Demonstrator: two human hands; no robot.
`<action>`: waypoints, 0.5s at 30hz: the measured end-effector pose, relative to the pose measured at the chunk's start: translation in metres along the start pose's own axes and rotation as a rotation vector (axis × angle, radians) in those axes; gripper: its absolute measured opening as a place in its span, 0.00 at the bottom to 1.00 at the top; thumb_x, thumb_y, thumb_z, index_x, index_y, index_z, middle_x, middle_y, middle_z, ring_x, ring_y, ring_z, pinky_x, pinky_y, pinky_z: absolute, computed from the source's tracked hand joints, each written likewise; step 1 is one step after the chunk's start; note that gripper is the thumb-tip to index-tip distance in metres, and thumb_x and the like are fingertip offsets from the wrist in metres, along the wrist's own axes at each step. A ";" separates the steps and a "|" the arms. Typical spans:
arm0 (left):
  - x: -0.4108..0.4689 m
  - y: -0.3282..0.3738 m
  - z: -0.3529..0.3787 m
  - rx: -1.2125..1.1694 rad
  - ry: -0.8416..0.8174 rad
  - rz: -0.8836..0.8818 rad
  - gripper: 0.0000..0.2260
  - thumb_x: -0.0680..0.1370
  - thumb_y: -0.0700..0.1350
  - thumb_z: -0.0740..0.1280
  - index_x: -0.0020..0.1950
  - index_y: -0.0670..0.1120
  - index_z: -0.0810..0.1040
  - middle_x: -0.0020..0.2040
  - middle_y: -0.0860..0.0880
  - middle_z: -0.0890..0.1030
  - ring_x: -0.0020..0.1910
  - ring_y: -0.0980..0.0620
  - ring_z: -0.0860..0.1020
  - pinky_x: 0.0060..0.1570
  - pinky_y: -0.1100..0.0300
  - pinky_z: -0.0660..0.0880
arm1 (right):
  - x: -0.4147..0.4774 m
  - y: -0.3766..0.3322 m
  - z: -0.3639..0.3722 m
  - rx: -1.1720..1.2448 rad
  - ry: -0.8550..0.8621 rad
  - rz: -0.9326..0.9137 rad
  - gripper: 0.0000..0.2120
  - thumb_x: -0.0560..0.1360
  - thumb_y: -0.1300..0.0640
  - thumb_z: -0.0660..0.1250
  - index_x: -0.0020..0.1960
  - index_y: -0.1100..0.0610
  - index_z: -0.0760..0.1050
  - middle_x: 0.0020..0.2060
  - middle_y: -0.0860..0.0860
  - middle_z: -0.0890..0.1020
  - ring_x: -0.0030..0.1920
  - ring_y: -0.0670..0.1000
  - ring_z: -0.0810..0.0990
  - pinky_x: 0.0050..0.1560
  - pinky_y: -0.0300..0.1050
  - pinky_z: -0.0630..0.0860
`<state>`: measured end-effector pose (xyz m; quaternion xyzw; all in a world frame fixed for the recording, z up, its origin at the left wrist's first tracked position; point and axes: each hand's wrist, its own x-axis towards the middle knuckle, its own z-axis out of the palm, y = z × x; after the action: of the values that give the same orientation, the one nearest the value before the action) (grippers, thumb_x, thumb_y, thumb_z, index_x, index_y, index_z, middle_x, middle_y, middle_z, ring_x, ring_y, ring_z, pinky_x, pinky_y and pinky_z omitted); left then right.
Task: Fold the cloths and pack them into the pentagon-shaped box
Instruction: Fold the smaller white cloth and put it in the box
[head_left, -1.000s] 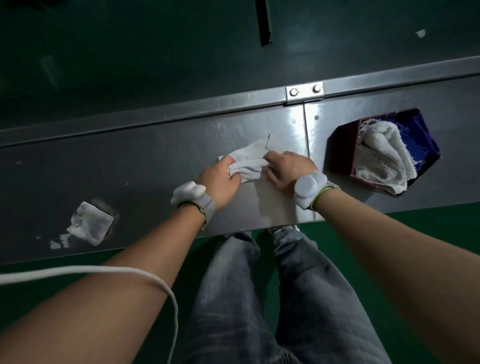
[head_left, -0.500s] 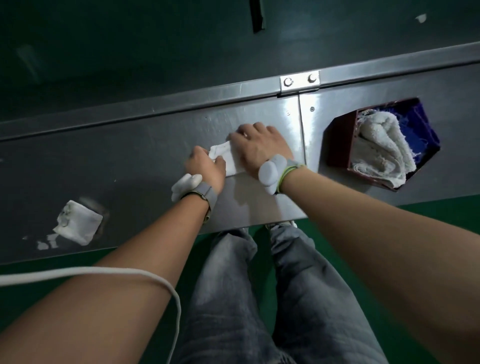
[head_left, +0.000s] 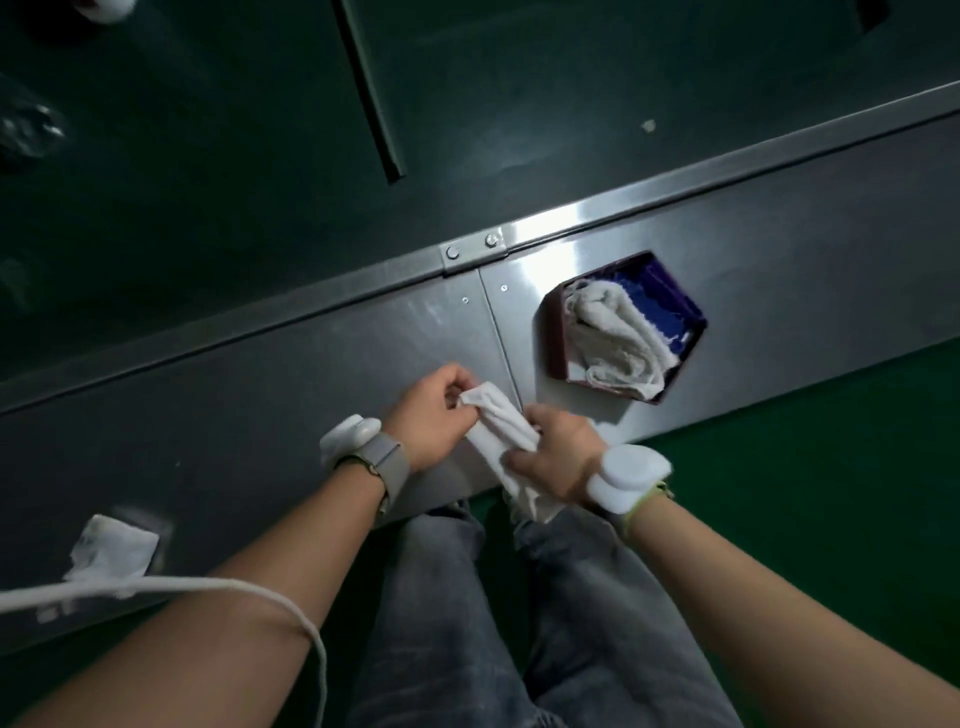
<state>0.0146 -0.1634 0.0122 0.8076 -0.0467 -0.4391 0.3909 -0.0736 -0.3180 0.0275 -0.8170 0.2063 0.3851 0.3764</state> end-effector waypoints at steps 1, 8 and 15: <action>0.006 0.019 0.008 0.001 -0.022 0.052 0.05 0.73 0.40 0.68 0.44 0.49 0.75 0.42 0.45 0.81 0.42 0.48 0.78 0.49 0.51 0.75 | -0.010 0.013 -0.018 0.055 0.061 0.011 0.12 0.69 0.48 0.71 0.50 0.52 0.76 0.46 0.54 0.83 0.49 0.56 0.80 0.42 0.41 0.69; 0.068 0.107 0.038 0.370 -0.032 0.273 0.13 0.74 0.42 0.64 0.58 0.52 0.73 0.49 0.50 0.82 0.53 0.44 0.77 0.58 0.51 0.69 | -0.009 0.050 -0.095 0.113 0.417 -0.032 0.06 0.69 0.51 0.66 0.45 0.47 0.77 0.37 0.49 0.81 0.39 0.53 0.78 0.40 0.45 0.75; 0.092 0.108 0.046 0.889 0.028 0.500 0.08 0.73 0.49 0.59 0.52 0.55 0.68 0.43 0.44 0.81 0.41 0.39 0.78 0.37 0.56 0.66 | 0.030 0.034 -0.115 -0.391 0.206 0.106 0.13 0.73 0.42 0.62 0.39 0.51 0.74 0.32 0.49 0.75 0.30 0.51 0.73 0.30 0.41 0.67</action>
<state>0.0656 -0.3038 0.0091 0.8658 -0.4157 -0.2588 0.1031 -0.0220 -0.4301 0.0370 -0.8974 0.2078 0.3516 0.1670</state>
